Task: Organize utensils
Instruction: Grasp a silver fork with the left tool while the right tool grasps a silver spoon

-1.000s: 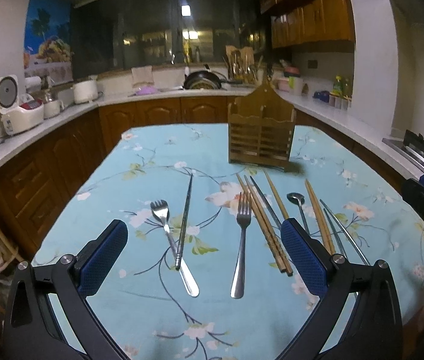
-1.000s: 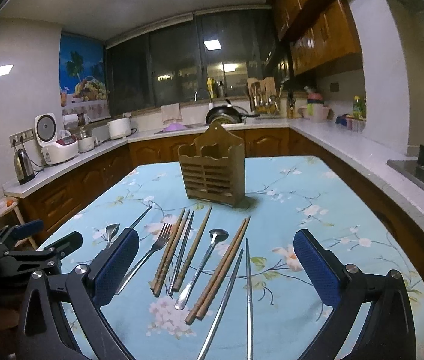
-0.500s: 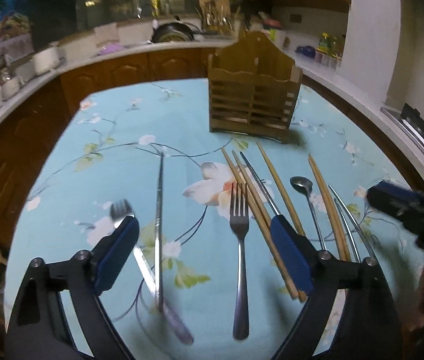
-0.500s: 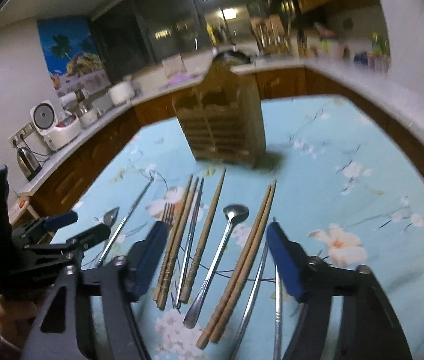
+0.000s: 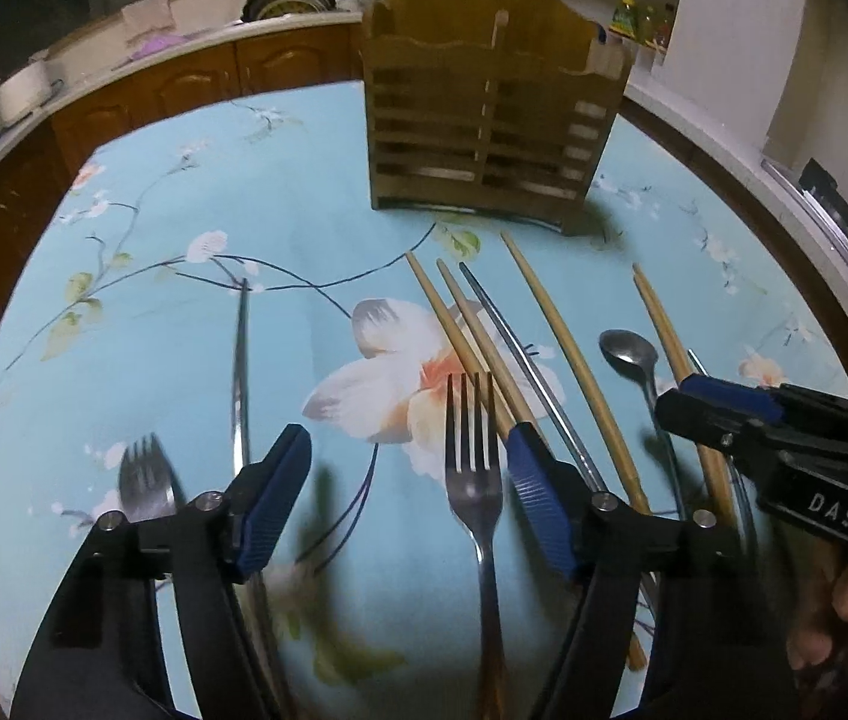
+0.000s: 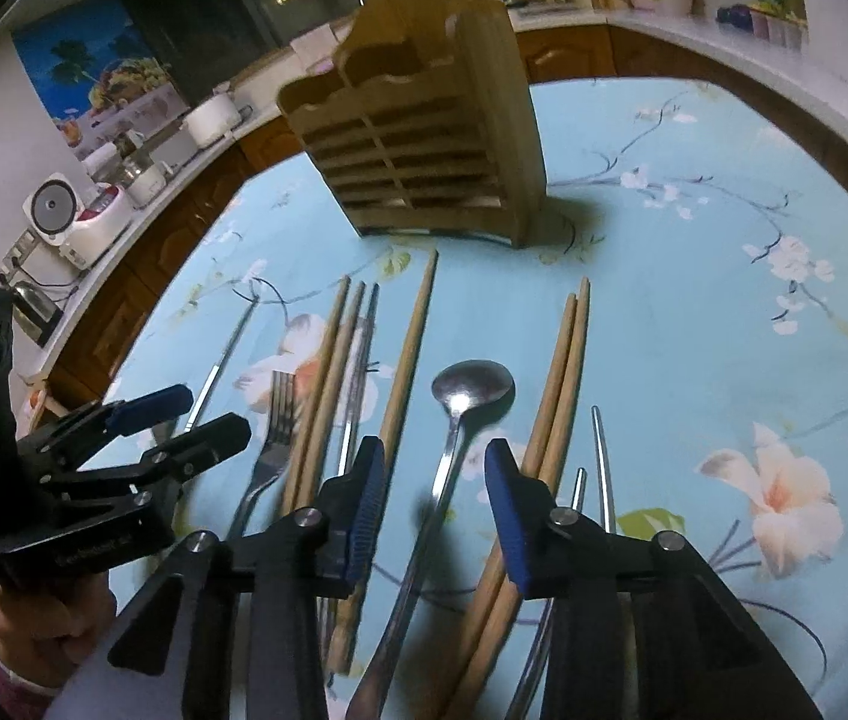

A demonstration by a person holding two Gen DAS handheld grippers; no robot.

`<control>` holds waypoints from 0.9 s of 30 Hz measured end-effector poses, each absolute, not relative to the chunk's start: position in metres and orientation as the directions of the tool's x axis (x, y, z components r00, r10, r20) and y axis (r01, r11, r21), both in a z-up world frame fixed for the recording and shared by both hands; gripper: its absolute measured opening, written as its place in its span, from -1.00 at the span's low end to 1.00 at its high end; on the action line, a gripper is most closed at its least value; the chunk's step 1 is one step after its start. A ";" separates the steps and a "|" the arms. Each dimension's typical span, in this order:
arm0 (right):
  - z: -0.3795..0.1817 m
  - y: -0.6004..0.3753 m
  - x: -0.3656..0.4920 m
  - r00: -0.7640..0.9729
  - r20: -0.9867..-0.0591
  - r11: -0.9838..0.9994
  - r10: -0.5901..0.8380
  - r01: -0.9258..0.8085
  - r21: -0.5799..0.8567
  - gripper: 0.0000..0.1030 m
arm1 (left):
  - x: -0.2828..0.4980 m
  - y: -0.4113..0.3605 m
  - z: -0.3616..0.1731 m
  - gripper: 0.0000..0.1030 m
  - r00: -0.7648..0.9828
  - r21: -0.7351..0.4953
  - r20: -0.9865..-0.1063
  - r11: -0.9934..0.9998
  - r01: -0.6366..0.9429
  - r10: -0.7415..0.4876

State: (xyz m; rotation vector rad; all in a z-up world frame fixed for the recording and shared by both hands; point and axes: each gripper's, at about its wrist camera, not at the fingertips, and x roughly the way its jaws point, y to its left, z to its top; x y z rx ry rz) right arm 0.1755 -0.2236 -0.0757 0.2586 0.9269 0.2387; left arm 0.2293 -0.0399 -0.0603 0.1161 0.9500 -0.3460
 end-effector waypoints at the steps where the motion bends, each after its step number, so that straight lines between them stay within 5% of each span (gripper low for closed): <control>1: -0.079 -0.224 0.179 0.569 -0.762 0.944 0.309 -0.086 0.319 -0.38 | 0.233 -0.042 -0.062 0.26 0.520 -0.058 -0.818 0.936 0.347 -0.244; 9: -0.085 -0.225 0.194 0.556 -0.773 0.946 0.304 -0.078 0.315 -0.49 | 0.251 -0.054 -0.072 -0.12 0.482 -0.069 -0.831 0.911 0.406 -0.277; 12: -0.086 -0.225 0.197 0.559 -0.777 0.951 0.289 -0.077 0.299 -0.62 | 0.253 -0.053 -0.071 -0.62 0.463 -0.116 -0.825 0.899 0.423 -0.325; 17: -0.085 -0.223 0.197 0.556 -0.772 0.945 0.309 -0.091 0.313 -0.92 | 0.249 -0.052 -0.069 -0.63 0.472 -0.110 -0.820 0.898 0.426 -0.325; 27: -0.044 -0.230 0.172 0.631 -0.680 0.916 0.372 -0.134 0.377 -0.96 | 0.224 -0.017 -0.028 -0.64 0.556 -0.186 -0.739 0.909 0.373 -0.379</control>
